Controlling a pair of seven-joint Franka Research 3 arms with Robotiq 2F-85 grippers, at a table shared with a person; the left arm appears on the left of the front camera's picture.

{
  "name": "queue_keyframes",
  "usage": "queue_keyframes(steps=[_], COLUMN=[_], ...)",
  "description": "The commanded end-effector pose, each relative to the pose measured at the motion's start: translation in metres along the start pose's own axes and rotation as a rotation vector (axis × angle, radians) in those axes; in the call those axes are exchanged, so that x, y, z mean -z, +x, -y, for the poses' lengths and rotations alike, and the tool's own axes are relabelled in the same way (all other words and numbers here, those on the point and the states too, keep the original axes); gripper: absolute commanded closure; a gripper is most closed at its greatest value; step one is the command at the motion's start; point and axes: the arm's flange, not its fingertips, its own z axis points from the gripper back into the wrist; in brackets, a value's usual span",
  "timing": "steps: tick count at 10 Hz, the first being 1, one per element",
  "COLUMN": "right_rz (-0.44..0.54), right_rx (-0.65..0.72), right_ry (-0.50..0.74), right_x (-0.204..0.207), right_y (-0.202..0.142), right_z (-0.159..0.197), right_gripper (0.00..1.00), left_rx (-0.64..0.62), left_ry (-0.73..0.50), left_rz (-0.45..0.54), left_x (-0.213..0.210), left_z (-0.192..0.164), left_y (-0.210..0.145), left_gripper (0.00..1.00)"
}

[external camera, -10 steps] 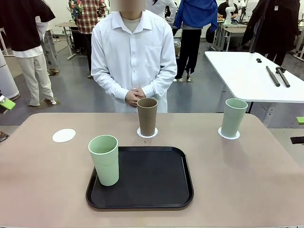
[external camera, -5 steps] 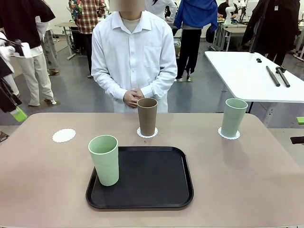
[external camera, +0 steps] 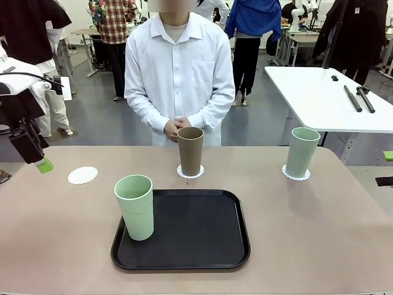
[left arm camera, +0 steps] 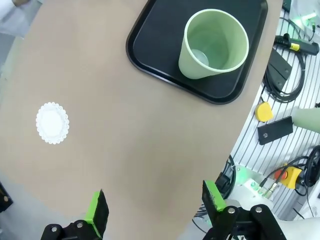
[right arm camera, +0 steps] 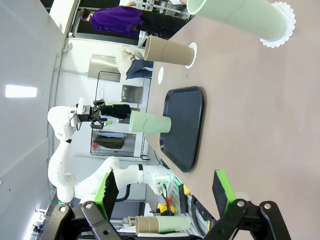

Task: Place coasters on the table and set cups on them.
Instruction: Take one Reusable plastic cup from the Flat Tray and place it on a coaster set by the human.

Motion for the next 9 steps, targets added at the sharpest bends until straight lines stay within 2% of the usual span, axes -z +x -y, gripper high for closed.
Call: queue_keyframes(steps=[1,4,5,6,7,8,9], right_rz=[0.008,0.008,0.008,0.008,0.008,0.008,0.008], right_rx=[-0.006,-0.006,-0.006,-0.006,-0.006,-0.006,-0.006], right_ry=[0.003,0.003,0.003,0.003,0.003,0.003,0.003], right_x=[0.002,0.002,0.002,0.002,0.002,0.002,0.002], right_y=[-0.004,-0.004,-0.004,-0.004,-0.004,-0.004,-0.004], right_z=[-0.002,-0.002,-0.002,-0.002,-0.002,-0.002,-0.002], right_gripper=[0.0,0.0,0.0,0.0,0.0,0.0,0.0], left_rx=[-0.014,-0.005,0.279,0.341,0.463,0.5,0.503], left_ry=[0.007,-0.003,-0.134,-0.262,-0.369,-0.395,-0.346], left_rz=[-0.01,0.009,0.094,0.238,0.47,0.613,0.727], left_x=[-0.008,-0.004,0.001,0.01,0.021,0.033,0.048], left_z=[0.0,-0.002,-0.018,-0.046,-0.067,-0.078,-0.085], left_y=[-0.006,-0.004,-0.015,-0.017,-0.019,-0.02,-0.02], left_gripper=[0.0,0.0,0.0,0.0,0.0,0.0,0.0])
